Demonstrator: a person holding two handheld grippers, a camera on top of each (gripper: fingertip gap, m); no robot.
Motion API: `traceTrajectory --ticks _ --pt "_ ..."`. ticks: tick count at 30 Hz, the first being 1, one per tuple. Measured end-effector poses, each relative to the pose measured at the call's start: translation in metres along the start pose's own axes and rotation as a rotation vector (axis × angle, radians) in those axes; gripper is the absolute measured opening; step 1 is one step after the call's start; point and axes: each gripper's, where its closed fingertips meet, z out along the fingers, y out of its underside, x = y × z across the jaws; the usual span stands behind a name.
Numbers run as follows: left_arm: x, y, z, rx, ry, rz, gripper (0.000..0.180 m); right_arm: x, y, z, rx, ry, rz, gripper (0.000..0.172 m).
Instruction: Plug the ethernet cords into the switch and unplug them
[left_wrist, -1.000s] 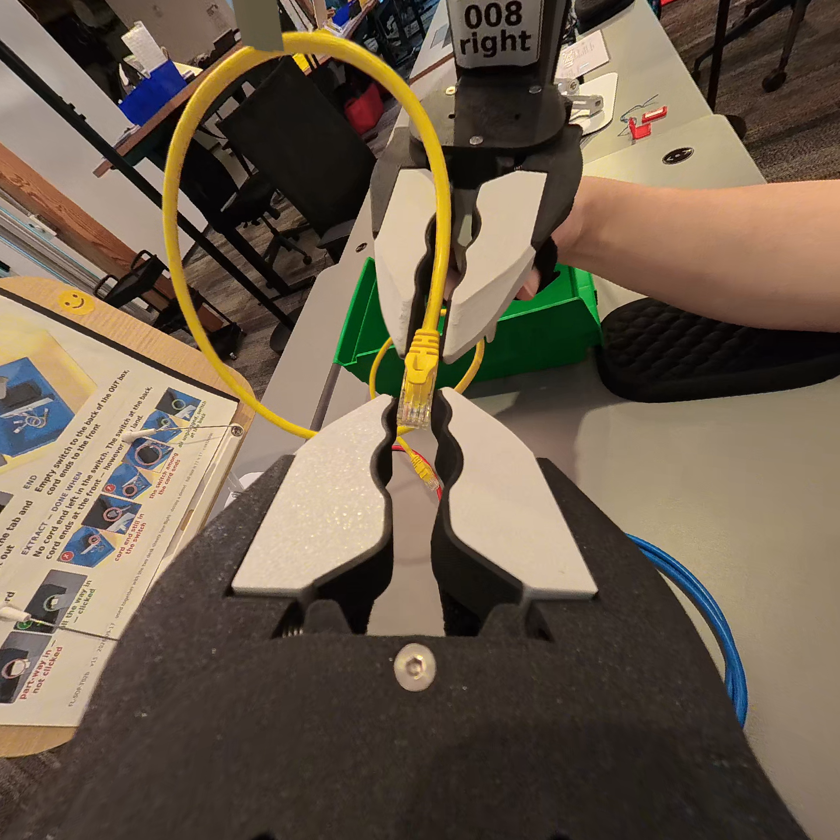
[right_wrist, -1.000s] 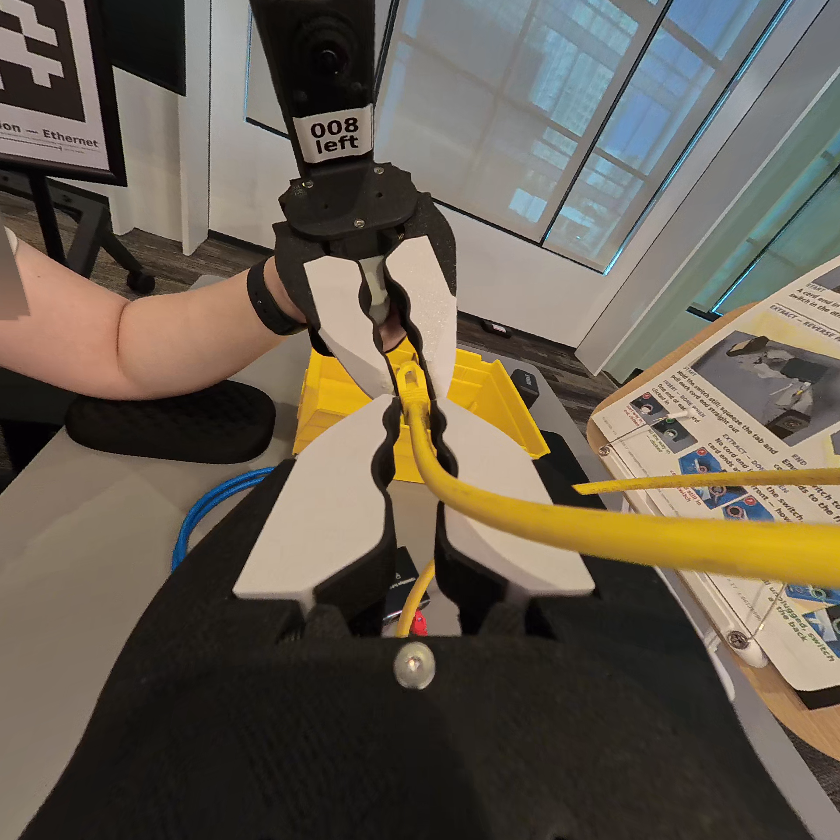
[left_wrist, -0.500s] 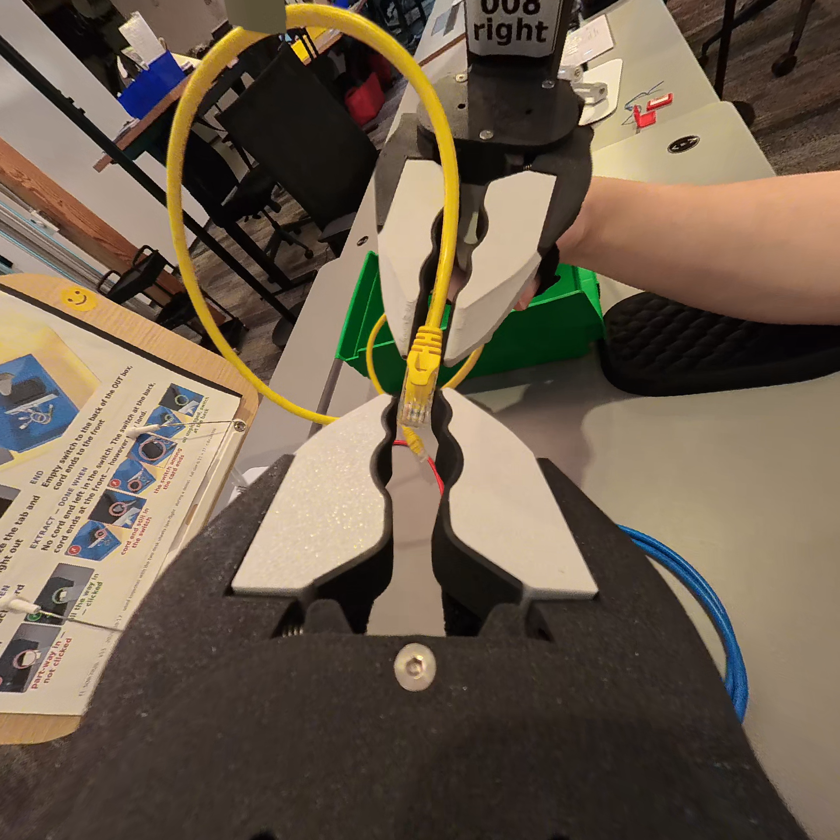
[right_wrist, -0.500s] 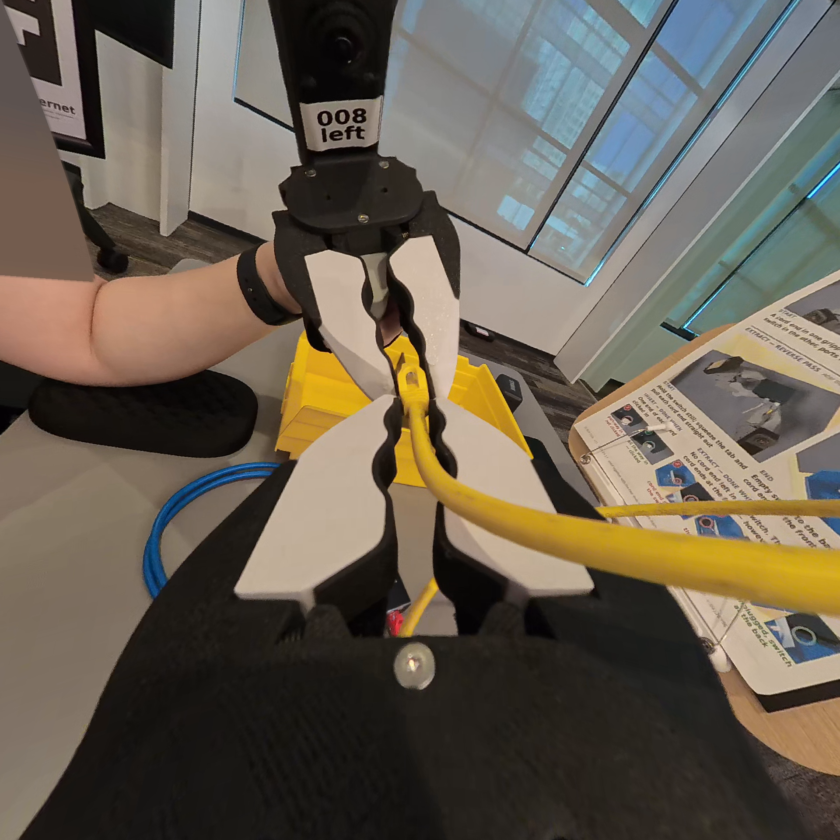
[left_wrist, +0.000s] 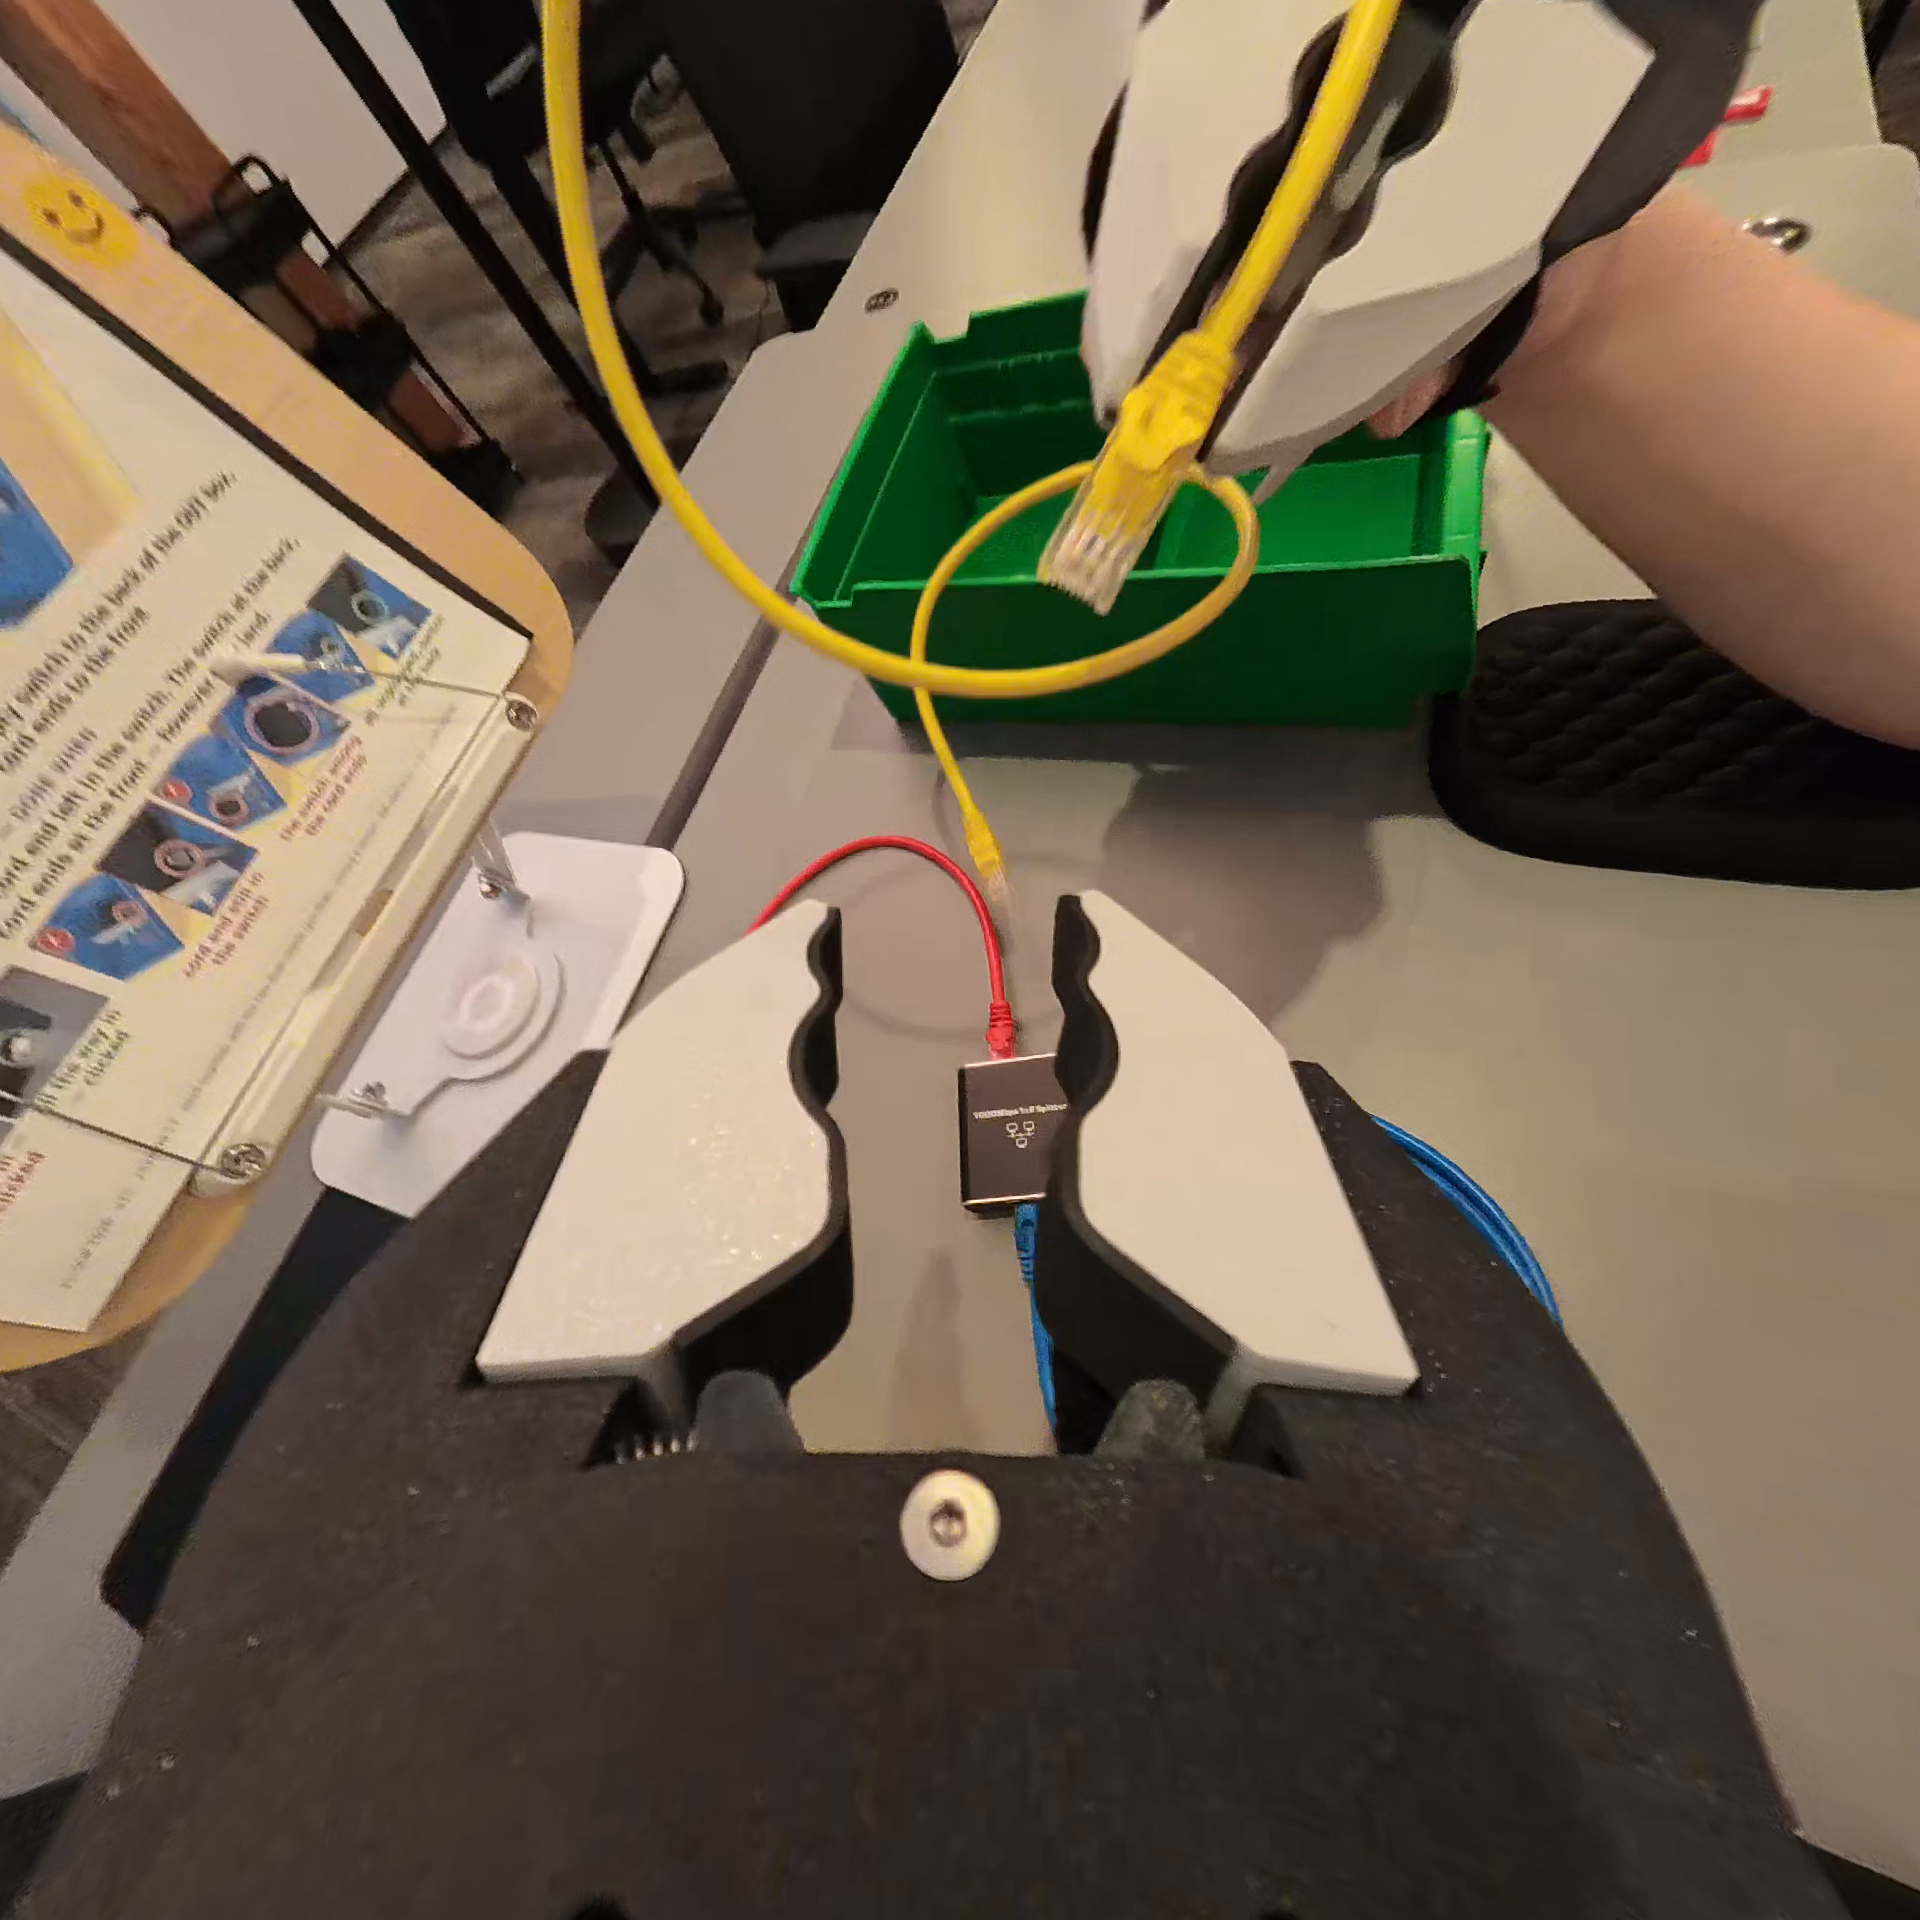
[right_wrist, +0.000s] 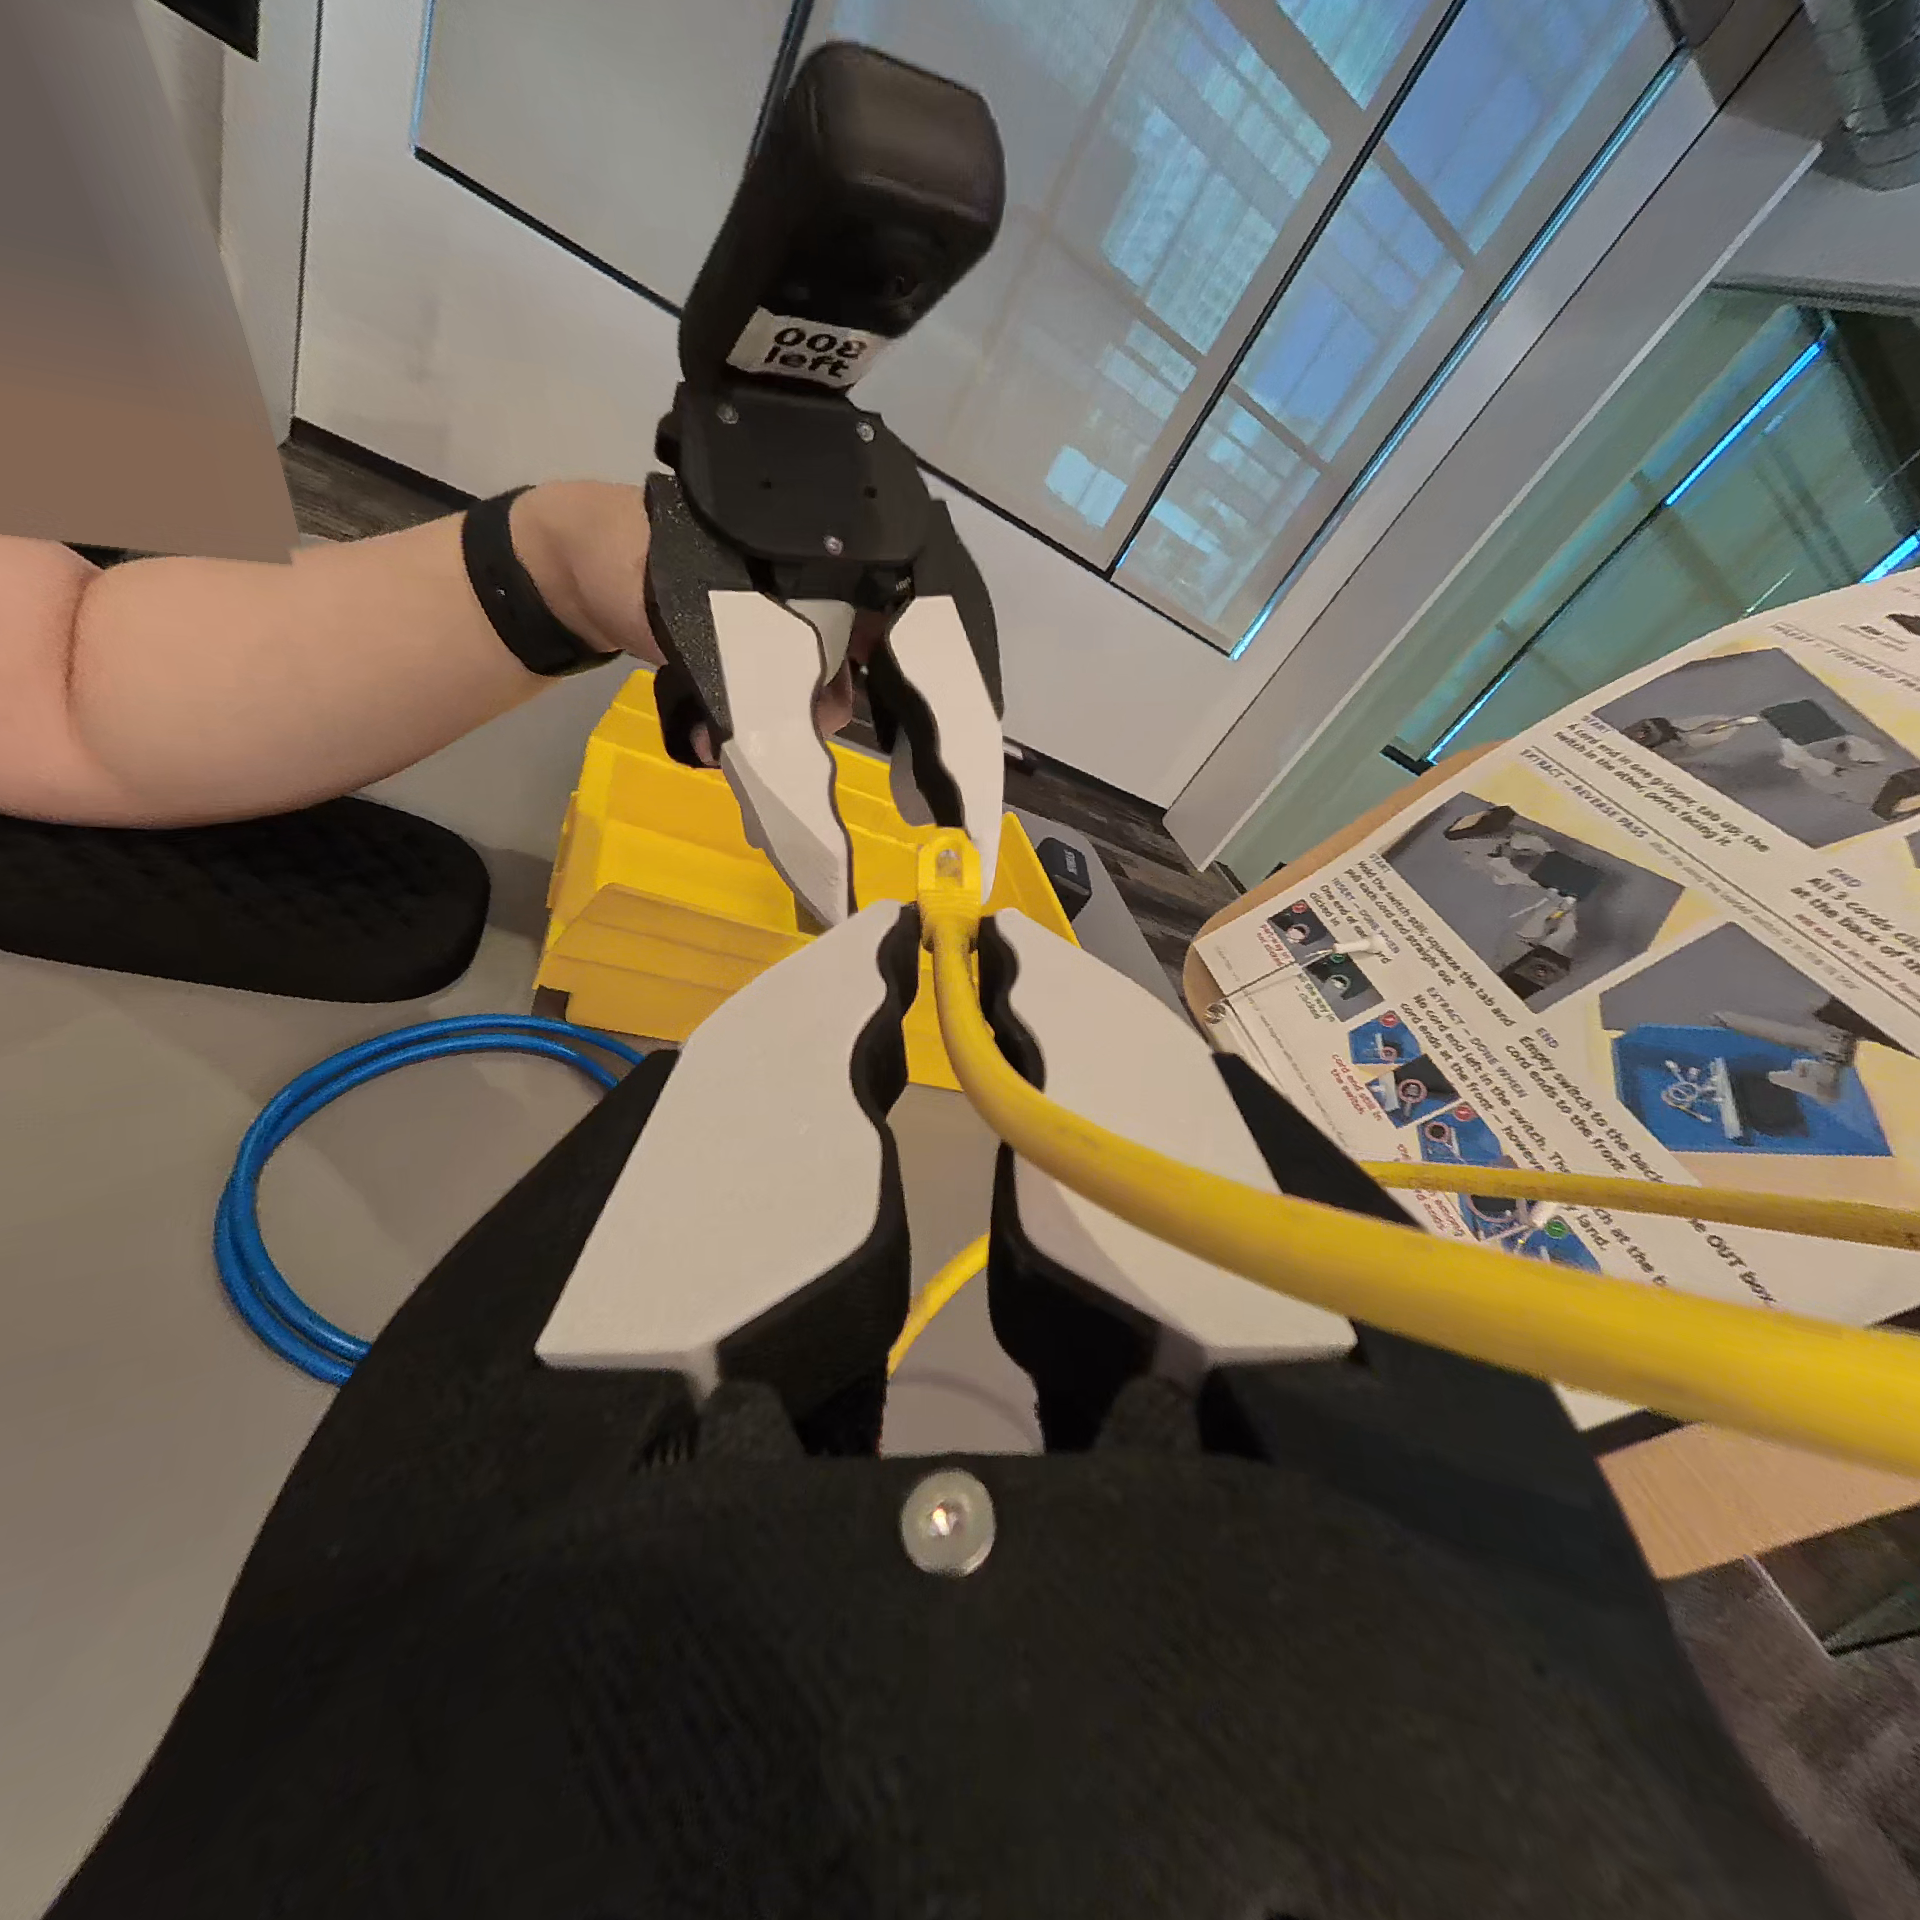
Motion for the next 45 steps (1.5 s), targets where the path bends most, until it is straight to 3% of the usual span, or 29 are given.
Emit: traceTrajectory --ticks 8,14,22,30,45 --pt "-0.004 0.031 0.025 -0.152 -0.001 -0.056 0.034 0.003 -0.014 -0.013 0.024 0.031 -0.038 0.012" --pt "0.001 0.052 0.037 -0.247 0.017 -0.162 0.032 -0.003 -0.042 -0.038 0.125 0.001 -0.063 0.011" --pt "0.029 0.116 0.089 -0.598 0.072 -0.305 0.034 -0.019 -0.068 -0.055 0.201 -0.077 -0.106 0.011" --pt "0.019 0.160 0.101 -0.828 0.117 -0.149 0.049 -0.025 -0.079 -0.071 0.251 -0.108 -0.127 0.011" --pt "0.031 0.182 0.110 -0.945 0.256 -0.137 0.060 -0.025 -0.087 -0.085 0.284 -0.101 -0.142 0.011"
